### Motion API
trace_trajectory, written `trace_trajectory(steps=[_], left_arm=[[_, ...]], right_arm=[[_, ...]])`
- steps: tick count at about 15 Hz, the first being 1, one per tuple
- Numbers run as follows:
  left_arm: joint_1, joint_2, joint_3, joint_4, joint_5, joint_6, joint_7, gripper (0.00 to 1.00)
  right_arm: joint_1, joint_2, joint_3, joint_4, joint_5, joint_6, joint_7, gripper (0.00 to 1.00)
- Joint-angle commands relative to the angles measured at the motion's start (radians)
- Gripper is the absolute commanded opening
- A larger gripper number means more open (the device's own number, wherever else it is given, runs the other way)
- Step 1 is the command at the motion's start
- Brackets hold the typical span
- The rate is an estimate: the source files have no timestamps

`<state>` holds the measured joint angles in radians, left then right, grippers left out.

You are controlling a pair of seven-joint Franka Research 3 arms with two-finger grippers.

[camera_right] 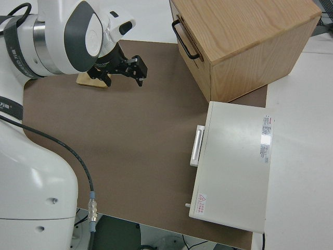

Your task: Pick gray plate from low plate rack and place it on table with left arm

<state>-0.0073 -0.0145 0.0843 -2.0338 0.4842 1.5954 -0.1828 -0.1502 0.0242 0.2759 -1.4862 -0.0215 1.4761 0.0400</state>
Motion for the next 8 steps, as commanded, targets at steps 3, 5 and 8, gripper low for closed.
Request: trace_trajectory(steps=[3, 5, 8], left_arm=[[0.01, 0.002, -0.003, -0.014, 0.017, 0.029, 0.006, 0.04], [0.012, 0.001, -0.001, -0.011, 0.017, 0.026, 0.009, 0.0], [0.01, 0.001, -0.003, -0.008, 0.017, 0.025, 0.003, 0.0]], right_arm=[[-0.019, -0.003, 0.017, 0.009, -0.002, -0.014, 0.012, 0.983], [-0.019, -0.003, 0.017, 0.009, -0.002, -0.014, 0.012, 0.983], [-0.019, -0.001, 0.017, 0.009, -0.002, -0.014, 0.012, 0.983]])
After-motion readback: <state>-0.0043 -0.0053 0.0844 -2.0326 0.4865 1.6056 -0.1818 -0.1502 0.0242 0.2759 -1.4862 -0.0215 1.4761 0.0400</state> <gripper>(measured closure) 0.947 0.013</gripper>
